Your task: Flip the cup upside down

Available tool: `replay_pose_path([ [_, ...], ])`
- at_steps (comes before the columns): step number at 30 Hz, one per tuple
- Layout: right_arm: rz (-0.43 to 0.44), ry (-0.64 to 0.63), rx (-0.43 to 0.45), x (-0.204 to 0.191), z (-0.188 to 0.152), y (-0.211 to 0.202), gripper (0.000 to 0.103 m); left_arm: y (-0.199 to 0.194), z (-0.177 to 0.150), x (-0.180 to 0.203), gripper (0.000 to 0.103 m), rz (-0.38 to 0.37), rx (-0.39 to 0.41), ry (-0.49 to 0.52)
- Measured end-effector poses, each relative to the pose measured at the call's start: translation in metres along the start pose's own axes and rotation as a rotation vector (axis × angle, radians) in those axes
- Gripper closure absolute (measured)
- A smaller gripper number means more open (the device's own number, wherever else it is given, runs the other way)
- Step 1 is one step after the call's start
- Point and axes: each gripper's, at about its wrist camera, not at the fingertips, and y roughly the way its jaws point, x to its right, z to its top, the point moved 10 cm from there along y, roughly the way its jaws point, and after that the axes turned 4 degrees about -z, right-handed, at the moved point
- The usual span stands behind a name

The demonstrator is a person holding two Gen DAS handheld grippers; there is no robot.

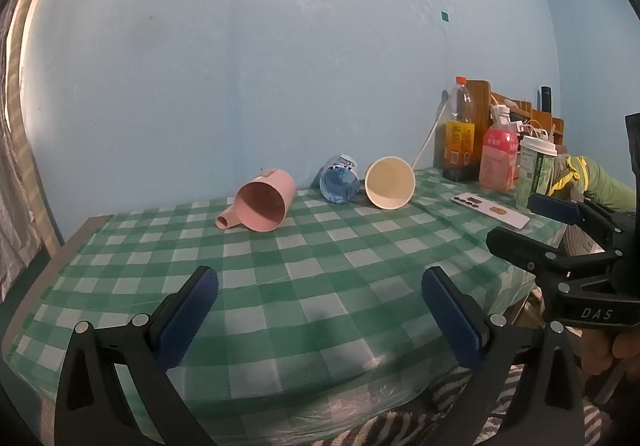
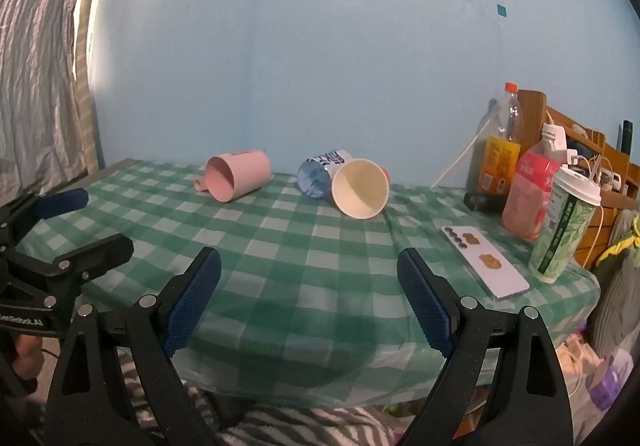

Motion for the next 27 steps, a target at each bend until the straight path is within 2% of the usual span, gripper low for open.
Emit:
replay_pose_path([
  [11, 0.002, -0.004, -0.006, -0.0011, -0.0027, -0.0005, 0.014, -0.0012, -0.0016, 0.0022, 0.000, 0.002, -0.010, 0.004],
  [14, 0.000, -0.003, -0.006, -0.0015, -0.0029, -0.0006, 0.014, -0.0015, -0.0006, 0.0027, 0.000, 0.002, 0.013, 0.006],
  [27, 0.002, -0.004, -0.017, -0.0034, -0.0032, 0.0012, 0.014, 0.0001, 0.0001, 0.0032, 0.000, -0.003, 0.020, -0.004],
])
